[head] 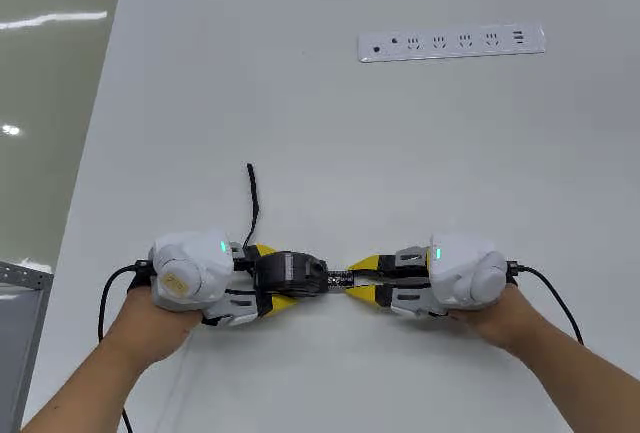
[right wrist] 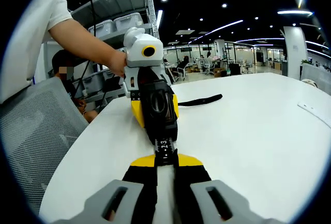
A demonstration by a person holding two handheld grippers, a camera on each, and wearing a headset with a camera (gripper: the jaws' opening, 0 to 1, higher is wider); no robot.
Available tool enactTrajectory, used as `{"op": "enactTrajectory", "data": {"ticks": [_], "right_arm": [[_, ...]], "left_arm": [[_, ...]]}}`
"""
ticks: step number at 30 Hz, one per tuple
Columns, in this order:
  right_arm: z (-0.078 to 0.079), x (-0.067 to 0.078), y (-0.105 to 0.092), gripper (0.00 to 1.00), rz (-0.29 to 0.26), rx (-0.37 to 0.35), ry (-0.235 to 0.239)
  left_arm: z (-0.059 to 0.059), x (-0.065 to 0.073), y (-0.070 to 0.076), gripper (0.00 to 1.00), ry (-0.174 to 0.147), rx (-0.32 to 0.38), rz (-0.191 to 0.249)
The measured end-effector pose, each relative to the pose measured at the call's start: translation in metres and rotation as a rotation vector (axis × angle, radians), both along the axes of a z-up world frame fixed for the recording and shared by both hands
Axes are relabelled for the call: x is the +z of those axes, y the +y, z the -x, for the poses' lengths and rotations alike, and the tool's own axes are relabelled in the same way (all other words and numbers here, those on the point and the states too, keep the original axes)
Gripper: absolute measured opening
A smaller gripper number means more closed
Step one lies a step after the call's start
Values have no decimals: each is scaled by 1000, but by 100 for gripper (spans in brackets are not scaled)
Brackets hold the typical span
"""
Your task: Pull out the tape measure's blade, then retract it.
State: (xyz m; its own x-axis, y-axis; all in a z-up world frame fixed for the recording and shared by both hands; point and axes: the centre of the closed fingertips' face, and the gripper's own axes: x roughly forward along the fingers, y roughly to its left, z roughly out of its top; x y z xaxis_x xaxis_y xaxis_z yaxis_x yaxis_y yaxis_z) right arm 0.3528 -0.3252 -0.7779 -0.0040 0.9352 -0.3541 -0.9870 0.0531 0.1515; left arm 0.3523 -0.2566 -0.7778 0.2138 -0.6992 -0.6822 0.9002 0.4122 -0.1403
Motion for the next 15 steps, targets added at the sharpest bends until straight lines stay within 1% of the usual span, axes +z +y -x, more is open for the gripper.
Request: {"op": "enactTrajectory", "data": {"ticks": [12, 15], "right_arm": [[-1, 0, -13, 10, 1, -15, 7], [-1, 0, -16, 10, 1, -19, 11]], "left_arm": [[0, 0, 0, 33, -1, 1, 2], [-1, 0, 0, 33, 4, 5, 4]]}}
